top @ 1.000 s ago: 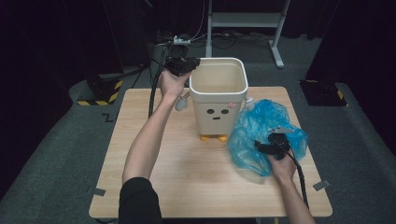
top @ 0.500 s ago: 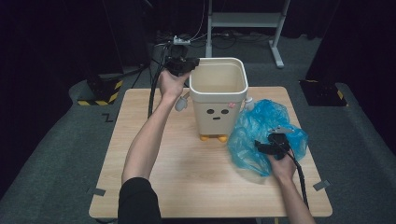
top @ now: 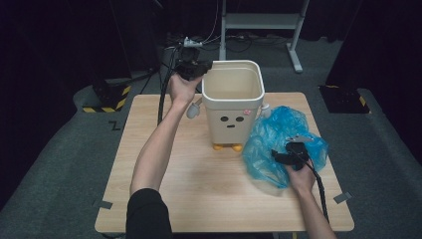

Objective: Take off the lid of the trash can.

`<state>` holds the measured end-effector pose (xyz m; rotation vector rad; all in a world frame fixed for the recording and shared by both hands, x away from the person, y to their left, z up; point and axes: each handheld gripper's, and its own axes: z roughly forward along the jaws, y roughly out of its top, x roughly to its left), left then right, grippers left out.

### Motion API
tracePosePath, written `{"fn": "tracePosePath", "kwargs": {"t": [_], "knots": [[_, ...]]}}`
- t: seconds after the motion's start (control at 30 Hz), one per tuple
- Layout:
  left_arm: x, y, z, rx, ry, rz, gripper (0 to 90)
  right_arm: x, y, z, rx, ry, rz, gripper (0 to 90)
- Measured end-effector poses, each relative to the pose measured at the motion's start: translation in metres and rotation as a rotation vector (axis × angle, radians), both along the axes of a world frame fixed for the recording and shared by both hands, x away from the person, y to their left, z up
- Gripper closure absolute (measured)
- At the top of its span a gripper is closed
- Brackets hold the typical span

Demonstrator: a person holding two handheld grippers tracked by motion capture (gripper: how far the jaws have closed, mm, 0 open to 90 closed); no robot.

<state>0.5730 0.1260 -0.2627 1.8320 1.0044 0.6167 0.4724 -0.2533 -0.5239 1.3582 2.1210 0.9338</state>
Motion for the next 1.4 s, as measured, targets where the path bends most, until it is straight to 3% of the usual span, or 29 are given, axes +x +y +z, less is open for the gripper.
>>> {"fn": "tracePosePath", "kwargs": {"t": [0.9,1.0,1.4], "knots": [[0.002,0.007,0.009,-0.04,0.016,-0.034,79.7,0.0,0.0,0.0,0.0,0.0,0.0,26.8],[0.001,0.007,0.011,-0.022,0.012,-0.038,79.8,0.0,0.0,0.0,0.0,0.0,0.0,26.8],[0.0,0.007,0.016,-0.021,-0.004,-0.039,79.9,0.0,0.0,0.0,0.0,0.0,0.0,26.8]]}}
